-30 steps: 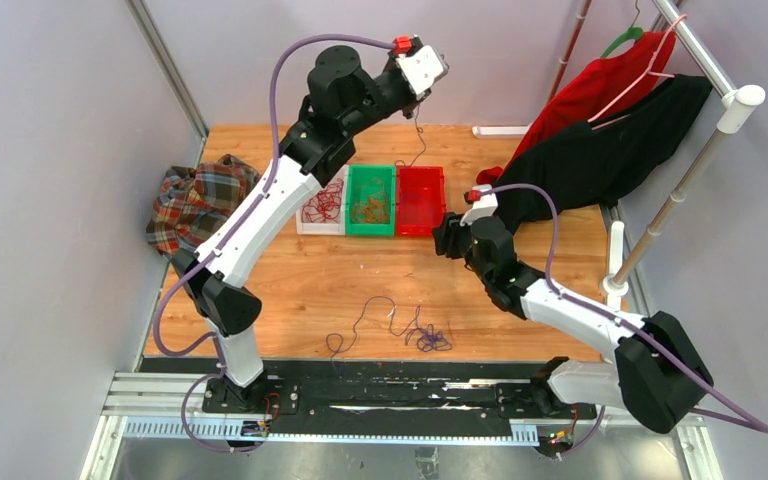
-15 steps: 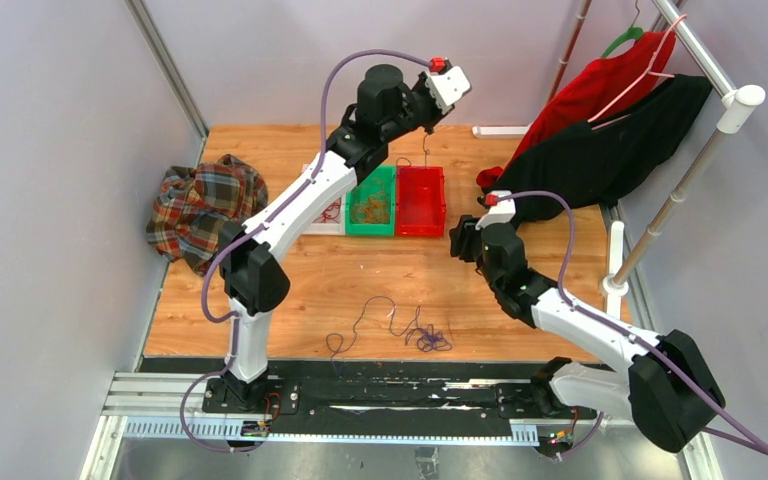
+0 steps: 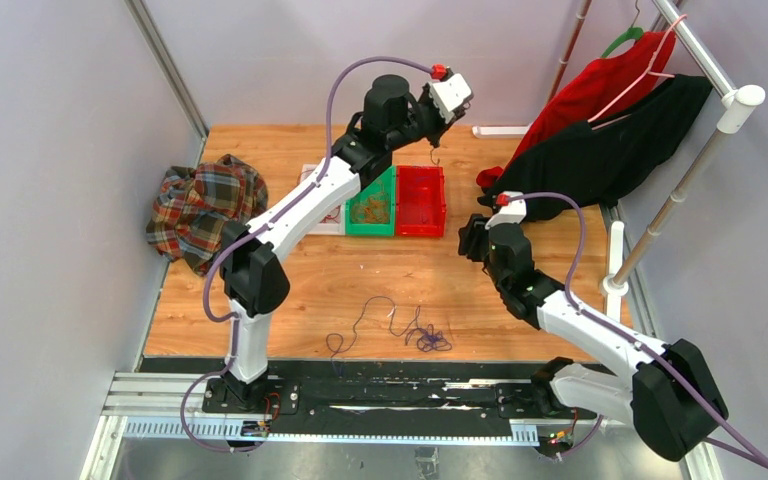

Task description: Untangle the cables

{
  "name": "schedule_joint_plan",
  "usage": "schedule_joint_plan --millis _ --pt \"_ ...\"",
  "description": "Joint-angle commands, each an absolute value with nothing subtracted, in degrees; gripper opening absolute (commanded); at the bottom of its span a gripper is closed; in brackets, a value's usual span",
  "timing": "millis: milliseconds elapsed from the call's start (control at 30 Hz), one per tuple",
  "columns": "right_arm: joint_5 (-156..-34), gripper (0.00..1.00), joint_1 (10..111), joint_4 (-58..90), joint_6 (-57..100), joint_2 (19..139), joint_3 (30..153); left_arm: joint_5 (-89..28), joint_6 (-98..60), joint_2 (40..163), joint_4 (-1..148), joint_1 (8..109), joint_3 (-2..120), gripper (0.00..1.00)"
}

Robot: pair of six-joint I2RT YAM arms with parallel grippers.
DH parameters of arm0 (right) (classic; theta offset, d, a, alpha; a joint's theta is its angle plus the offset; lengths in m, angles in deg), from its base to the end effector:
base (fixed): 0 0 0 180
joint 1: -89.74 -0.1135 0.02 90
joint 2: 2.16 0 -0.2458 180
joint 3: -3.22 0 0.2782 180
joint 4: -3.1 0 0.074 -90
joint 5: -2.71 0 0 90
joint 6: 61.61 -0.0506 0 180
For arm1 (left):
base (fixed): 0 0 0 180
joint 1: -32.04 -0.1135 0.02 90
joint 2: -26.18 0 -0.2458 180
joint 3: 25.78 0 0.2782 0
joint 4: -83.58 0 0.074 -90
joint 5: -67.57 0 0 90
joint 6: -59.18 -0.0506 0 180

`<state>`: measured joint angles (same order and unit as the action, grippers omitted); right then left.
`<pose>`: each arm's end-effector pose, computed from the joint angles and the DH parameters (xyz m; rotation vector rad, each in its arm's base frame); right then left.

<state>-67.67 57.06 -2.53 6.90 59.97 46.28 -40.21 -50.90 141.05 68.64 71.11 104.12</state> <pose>0.2502 0.1403 0.2116 0.0686 1.8052 0.3676 0.3895 -0.3361 0.4088 0.9903 1.2459 -0.5024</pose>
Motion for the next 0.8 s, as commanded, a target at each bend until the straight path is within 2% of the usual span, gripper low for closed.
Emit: schedule_joint_plan --millis 0,333,567,767 --pt "-66.73 0.48 58.11 -1.93 5.51 59.68 45.4 -42.96 -50.56 138.56 69.26 71.92 101.22 0.0" --pt "-67.61 0.48 58.57 -3.35 5.0 62.43 45.46 -40.45 -49.29 144.08 64.81 69.95 100.76 0.0" --pt "-67.99 0.48 59.15 -4.28 4.84 63.51 45.73 -39.85 -48.66 146.24 66.19 69.5 94.03 0.0" --pt "-68.5 0.47 59.54 -4.9 4.72 64.73 45.77 -35.99 -49.14 150.73 57.24 69.4 96.24 0.0"
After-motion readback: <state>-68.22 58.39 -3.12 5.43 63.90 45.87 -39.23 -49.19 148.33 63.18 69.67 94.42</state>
